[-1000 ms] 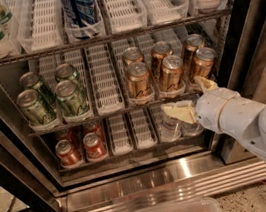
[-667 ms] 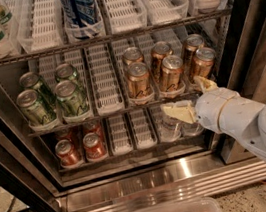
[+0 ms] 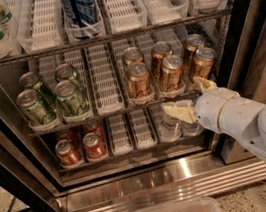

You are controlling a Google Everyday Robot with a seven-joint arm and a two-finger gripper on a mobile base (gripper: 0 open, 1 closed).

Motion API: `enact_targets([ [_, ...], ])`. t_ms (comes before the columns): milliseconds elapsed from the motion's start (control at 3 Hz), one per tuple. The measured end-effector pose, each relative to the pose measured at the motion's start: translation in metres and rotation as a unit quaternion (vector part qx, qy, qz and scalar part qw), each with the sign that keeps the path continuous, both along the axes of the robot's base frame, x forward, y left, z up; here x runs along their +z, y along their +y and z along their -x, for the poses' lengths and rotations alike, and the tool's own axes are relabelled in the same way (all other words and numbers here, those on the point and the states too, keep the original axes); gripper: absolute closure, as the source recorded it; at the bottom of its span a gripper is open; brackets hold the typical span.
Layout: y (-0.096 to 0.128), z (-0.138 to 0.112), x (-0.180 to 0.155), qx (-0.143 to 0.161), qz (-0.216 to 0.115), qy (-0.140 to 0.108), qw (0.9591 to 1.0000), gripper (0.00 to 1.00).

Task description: Pick orange can from middle shelf of fridge

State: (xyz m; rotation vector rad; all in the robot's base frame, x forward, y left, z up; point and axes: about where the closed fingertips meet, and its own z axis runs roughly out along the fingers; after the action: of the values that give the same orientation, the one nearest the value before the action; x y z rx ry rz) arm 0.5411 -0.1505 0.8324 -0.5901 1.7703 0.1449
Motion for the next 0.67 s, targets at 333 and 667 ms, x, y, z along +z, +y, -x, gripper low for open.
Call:
enact_targets([
  [333, -0.0055, -0.0051, 0.0051, -0.008, 0.008, -0.013, 0.9998, 0.33],
  [667, -0.0131, -0.012, 0.0071, -0.017, 0.016, -0.03, 0.9993, 0.33],
])
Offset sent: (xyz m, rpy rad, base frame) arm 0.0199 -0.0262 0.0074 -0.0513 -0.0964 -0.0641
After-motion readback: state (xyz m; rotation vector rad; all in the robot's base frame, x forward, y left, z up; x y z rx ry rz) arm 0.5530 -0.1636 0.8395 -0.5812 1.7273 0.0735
